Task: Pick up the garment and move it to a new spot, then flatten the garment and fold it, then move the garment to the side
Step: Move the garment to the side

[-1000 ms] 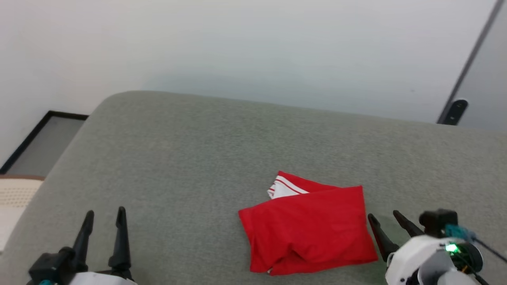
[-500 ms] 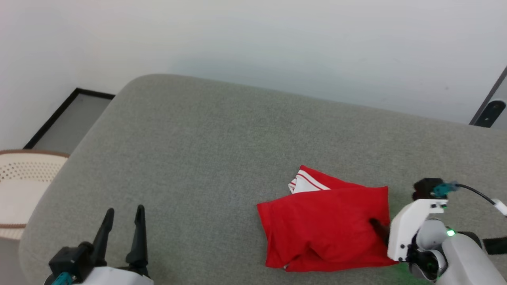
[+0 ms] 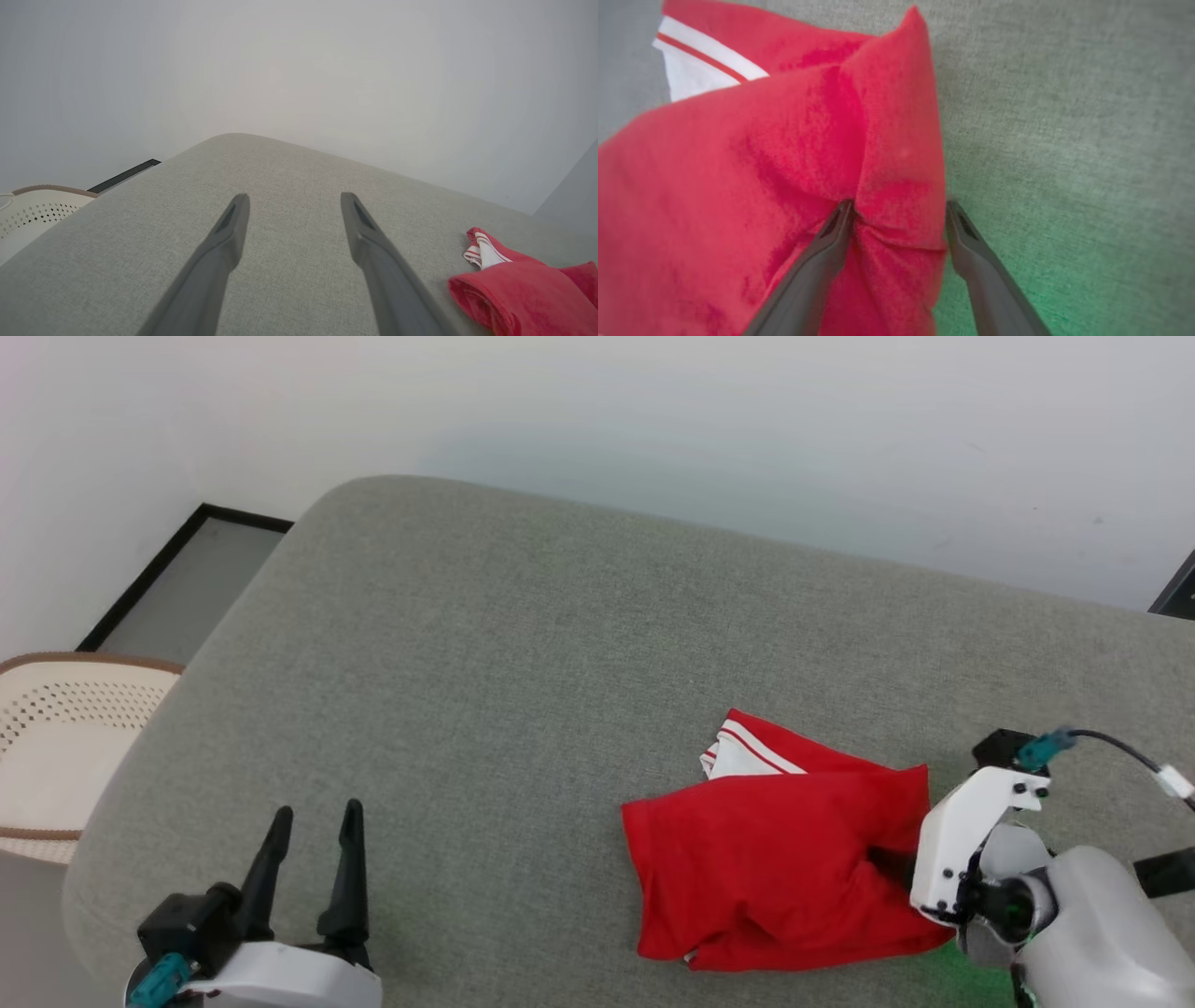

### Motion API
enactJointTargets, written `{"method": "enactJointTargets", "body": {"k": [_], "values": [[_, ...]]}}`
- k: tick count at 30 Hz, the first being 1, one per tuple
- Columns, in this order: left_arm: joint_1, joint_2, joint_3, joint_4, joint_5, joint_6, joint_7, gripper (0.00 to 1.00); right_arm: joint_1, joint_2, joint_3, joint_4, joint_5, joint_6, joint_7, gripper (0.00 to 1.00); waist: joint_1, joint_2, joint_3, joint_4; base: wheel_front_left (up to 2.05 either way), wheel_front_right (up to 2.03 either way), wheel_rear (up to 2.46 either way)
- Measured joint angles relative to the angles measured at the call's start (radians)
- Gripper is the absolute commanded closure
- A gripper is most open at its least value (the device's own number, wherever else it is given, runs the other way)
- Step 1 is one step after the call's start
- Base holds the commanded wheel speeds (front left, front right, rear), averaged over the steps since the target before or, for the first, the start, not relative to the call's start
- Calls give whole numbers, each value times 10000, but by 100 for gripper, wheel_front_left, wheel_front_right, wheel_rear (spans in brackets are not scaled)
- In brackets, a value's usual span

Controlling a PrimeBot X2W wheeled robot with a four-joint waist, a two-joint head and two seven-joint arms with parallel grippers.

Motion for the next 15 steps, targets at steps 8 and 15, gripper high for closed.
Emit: {"method": "enactJointTargets", "body": {"k": [8,15], "values": [[-35,33,52,4,-52,0,0,0,-275,121,-861,303,1208,2,654,0,0,0,91,-62,0,0,0],[-86,25,56,-12,-52,0,0,0,-293,44,-708,378,1156,13,196,100,0,0,152,-154,0,0,0]]}}
